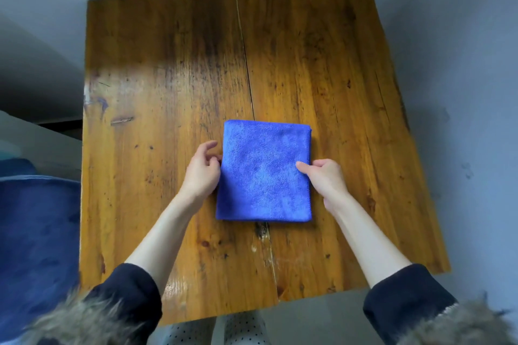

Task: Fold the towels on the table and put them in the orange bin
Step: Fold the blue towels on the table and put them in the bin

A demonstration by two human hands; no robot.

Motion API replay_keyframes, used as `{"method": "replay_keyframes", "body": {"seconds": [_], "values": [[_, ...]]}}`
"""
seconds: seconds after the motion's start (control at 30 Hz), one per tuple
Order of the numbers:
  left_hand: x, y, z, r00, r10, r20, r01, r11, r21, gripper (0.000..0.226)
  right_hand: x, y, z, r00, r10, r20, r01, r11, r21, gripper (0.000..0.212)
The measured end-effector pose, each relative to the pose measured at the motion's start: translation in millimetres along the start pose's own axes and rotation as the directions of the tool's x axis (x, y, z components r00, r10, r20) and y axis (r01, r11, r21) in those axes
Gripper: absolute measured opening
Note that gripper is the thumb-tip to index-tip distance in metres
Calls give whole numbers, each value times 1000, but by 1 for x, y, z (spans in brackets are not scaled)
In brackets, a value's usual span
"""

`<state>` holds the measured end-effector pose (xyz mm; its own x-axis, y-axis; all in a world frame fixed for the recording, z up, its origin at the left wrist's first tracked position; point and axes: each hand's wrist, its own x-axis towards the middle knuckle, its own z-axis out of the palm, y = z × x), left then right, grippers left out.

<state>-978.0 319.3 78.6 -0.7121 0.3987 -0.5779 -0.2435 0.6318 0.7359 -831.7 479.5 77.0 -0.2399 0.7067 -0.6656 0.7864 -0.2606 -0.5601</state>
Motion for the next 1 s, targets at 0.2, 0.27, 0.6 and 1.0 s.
{"method": "replay_keyframes", "body": {"seconds": [0.2, 0.27, 0.6, 1.0], "values": [[2, 7, -17, 933, -203, 297, 238, 967, -88, 24, 9, -7, -1, 989, 74, 131, -94, 984, 152, 11], [1, 7, -15, 942, -163, 293, 184, 982, -45, 22, 10, -8, -3, 982, 73, 174, -101, 983, 155, 12], [-33, -9, -16, 940, -147, 308, 224, 947, -230, 43, -16, 4, -17, 916, -85, 392, 30, 989, 145, 25], [-128, -57, -144, 974, -186, 132, 226, 876, -427, 45, -125, -38, 62, 794, -223, 566, 195, 975, 111, 24]]}}
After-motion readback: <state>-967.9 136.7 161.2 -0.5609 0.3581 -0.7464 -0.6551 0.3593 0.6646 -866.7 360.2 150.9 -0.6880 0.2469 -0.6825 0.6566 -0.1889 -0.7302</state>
